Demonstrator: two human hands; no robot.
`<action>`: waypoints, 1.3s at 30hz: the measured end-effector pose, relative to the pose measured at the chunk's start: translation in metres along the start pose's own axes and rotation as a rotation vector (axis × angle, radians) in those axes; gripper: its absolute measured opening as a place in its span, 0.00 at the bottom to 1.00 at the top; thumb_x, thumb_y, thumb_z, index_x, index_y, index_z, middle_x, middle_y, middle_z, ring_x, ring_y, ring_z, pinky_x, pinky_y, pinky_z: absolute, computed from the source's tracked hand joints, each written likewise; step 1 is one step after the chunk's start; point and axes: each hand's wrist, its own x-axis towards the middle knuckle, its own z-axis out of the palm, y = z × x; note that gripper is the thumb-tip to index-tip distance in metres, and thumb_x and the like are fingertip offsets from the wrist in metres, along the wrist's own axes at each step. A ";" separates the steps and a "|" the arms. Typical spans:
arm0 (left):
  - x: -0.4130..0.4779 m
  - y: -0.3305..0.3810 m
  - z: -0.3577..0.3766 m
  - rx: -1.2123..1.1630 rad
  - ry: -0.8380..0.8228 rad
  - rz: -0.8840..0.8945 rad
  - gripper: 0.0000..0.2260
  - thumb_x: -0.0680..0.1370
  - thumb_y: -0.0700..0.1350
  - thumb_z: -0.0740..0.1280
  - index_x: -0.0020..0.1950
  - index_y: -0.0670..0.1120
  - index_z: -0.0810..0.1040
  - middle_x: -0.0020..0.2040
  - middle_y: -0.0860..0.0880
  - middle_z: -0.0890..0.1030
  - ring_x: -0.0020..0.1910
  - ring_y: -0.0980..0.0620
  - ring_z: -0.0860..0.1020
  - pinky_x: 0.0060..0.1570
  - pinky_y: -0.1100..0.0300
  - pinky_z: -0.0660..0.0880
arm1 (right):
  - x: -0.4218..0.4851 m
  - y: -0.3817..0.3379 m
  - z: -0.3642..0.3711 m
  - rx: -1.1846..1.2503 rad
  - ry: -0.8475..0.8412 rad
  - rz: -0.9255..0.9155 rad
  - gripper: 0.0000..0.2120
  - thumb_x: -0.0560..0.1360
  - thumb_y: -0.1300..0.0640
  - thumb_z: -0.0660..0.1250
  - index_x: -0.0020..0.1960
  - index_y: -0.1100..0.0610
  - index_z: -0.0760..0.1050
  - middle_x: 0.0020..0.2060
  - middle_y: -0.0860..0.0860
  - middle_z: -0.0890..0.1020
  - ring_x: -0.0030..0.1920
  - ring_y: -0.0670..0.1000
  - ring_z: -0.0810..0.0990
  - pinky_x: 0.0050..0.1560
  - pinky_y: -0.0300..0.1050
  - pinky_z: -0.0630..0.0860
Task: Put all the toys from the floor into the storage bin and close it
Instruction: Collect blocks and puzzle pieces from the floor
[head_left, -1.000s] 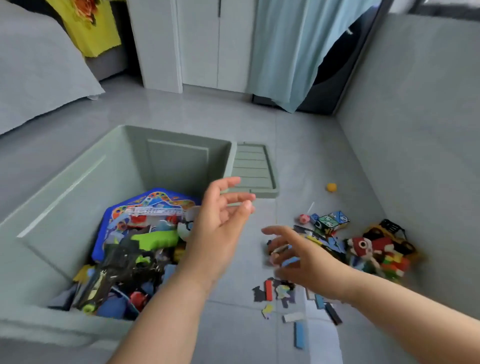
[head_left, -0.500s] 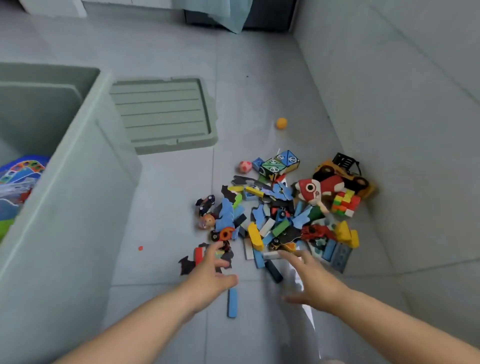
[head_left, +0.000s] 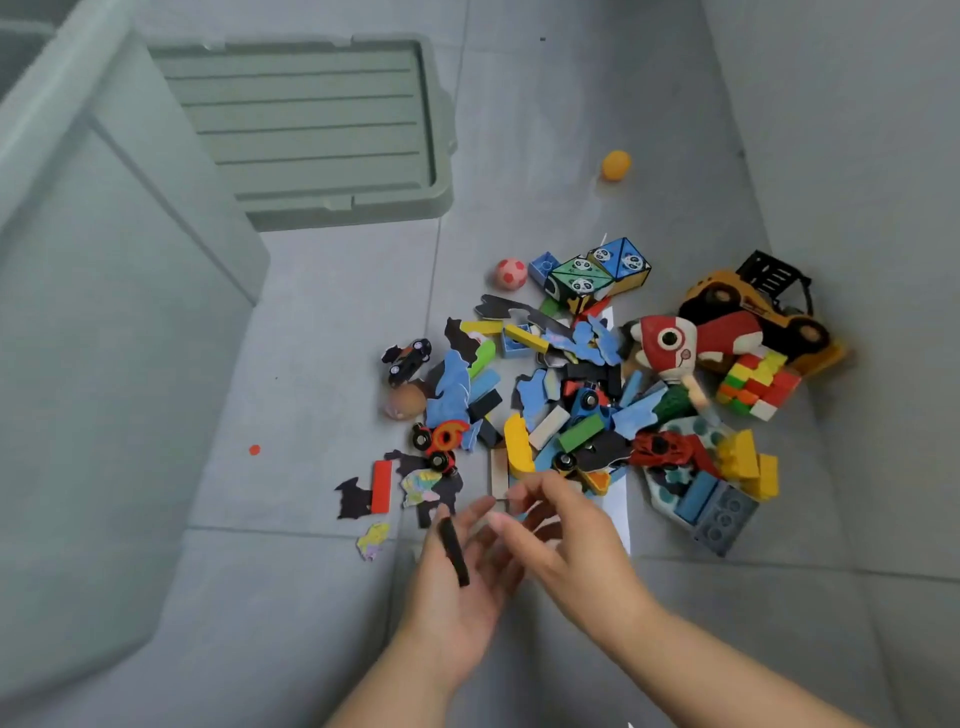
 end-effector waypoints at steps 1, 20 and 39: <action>0.000 0.004 0.000 0.013 0.030 0.026 0.19 0.81 0.54 0.54 0.58 0.43 0.78 0.49 0.41 0.82 0.49 0.44 0.80 0.46 0.53 0.75 | 0.010 -0.002 -0.005 -0.110 0.041 -0.052 0.10 0.71 0.48 0.69 0.51 0.48 0.72 0.46 0.43 0.76 0.44 0.43 0.75 0.45 0.41 0.77; -0.009 0.048 -0.011 -0.085 -0.196 0.030 0.21 0.79 0.60 0.54 0.57 0.49 0.78 0.48 0.43 0.83 0.46 0.44 0.81 0.44 0.51 0.76 | -0.010 -0.028 0.019 -0.315 -0.143 -0.303 0.25 0.70 0.32 0.56 0.65 0.40 0.65 0.63 0.34 0.61 0.59 0.37 0.68 0.54 0.31 0.71; -0.013 0.042 -0.032 -0.158 -0.112 0.063 0.23 0.77 0.60 0.56 0.63 0.48 0.75 0.59 0.41 0.79 0.56 0.41 0.77 0.54 0.43 0.73 | 0.022 0.024 0.015 -0.384 -0.085 -0.133 0.15 0.73 0.58 0.67 0.58 0.47 0.73 0.52 0.46 0.69 0.44 0.44 0.72 0.49 0.33 0.72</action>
